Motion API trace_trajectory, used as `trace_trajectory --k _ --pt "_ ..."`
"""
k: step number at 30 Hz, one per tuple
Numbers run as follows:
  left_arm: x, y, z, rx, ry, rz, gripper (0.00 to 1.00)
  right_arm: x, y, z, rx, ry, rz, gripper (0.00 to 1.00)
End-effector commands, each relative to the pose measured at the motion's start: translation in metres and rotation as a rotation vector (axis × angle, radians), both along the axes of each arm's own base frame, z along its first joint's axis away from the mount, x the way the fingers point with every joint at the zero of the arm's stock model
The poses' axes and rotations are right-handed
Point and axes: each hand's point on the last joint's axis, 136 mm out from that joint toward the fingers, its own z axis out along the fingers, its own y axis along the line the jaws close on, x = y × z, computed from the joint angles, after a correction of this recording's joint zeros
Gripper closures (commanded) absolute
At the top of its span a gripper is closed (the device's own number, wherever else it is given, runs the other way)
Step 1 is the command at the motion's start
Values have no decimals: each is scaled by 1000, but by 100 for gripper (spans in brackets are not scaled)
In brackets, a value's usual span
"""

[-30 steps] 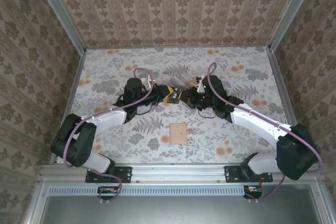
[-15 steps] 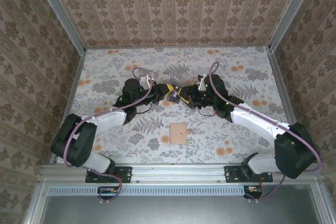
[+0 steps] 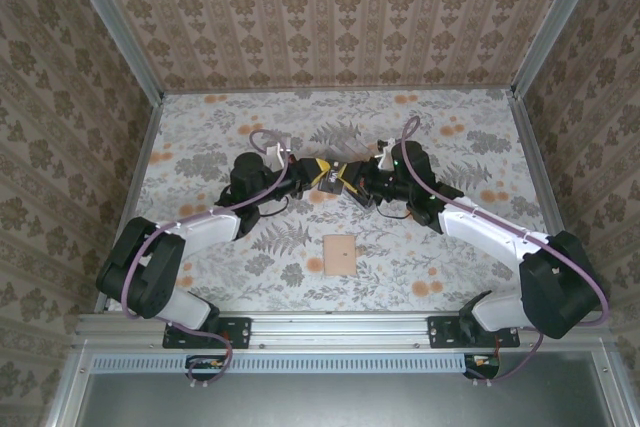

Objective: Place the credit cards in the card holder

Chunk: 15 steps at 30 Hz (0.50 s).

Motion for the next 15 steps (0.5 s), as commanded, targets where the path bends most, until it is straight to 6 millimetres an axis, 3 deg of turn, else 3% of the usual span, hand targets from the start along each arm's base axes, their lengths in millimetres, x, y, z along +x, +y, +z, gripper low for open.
trace_trajectory --k 1,3,5,9,12,15 --pt "-6 1 -3 -6 8 -13 96 -3 6 16 55 -38 35 87" --pt "-3 5 -10 16 23 19 84 -5 4 14 42 -37 33 91" --pt "-4 9 -20 51 44 36 65 -8 -2 10 4 -32 22 93" --pt "-14 22 -53 226 99 50 47 -19 -25 -10 -169 -16 -17 94" --pt "-31 43 -77 461 121 60 40 -38 -43 -36 -400 26 0 95" --pt "-47 61 -85 668 78 51 39 -57 -44 -56 -560 52 61 96"
